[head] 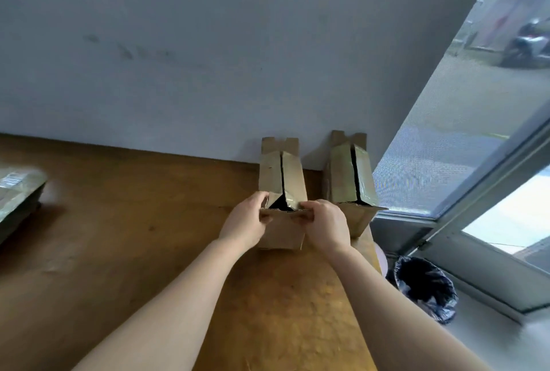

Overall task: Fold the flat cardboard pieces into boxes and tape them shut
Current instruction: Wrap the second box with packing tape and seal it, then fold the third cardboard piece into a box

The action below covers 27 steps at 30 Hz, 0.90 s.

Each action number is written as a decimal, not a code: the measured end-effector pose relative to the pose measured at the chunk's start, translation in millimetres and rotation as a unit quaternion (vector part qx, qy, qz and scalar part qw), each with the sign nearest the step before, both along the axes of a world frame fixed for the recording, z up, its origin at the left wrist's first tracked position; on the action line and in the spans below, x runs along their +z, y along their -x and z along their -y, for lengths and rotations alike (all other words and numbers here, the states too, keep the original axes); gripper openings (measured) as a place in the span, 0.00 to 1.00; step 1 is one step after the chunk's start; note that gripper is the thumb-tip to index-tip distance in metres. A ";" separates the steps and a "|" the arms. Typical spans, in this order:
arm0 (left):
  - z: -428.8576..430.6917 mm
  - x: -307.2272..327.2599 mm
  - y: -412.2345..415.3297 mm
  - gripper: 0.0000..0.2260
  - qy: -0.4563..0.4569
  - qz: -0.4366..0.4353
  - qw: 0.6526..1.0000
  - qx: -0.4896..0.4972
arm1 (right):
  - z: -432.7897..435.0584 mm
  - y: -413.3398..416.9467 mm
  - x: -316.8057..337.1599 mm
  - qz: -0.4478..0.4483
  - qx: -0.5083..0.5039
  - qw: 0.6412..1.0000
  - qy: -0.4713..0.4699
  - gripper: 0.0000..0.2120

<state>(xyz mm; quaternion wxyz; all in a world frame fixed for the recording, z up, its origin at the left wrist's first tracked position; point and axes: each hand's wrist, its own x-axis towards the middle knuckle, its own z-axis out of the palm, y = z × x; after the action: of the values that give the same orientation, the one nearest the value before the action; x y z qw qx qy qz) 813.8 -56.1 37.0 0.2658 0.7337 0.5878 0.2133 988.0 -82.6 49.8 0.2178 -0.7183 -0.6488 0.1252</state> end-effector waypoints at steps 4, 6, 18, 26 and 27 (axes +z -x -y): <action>-22.8 -3.5 -5.3 0.28 0.020 -0.042 0.998 -0.034 | -12.5 -4.7 -0.6 0.122 0.003 0.992 -0.017 0.15; -33.5 -3.7 -9.2 0.28 0.023 -0.054 0.997 -0.049 | -18.5 -8.8 1.7 0.183 0.001 0.983 -0.019 0.14; -62.7 -3.0 -36.5 0.29 0.039 -0.096 0.992 -0.072 | -46.8 -30.0 11.3 0.284 0.018 0.957 0.049 0.15; -45.0 10.0 -21.0 0.33 0.034 -0.171 0.984 -0.041 | -36.3 -22.7 15.8 0.264 0.039 0.964 0.002 0.15; -39.8 12.7 -15.4 0.32 0.023 -0.185 0.982 -0.032 | -33.0 -18.9 17.7 0.262 0.049 0.964 -0.017 0.16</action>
<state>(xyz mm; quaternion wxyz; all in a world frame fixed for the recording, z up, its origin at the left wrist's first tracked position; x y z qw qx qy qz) 829.2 -16.2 49.7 0.1759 0.7728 0.6077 0.0516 1006.9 -49.6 67.5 0.0456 -0.6895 -0.7197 -0.0681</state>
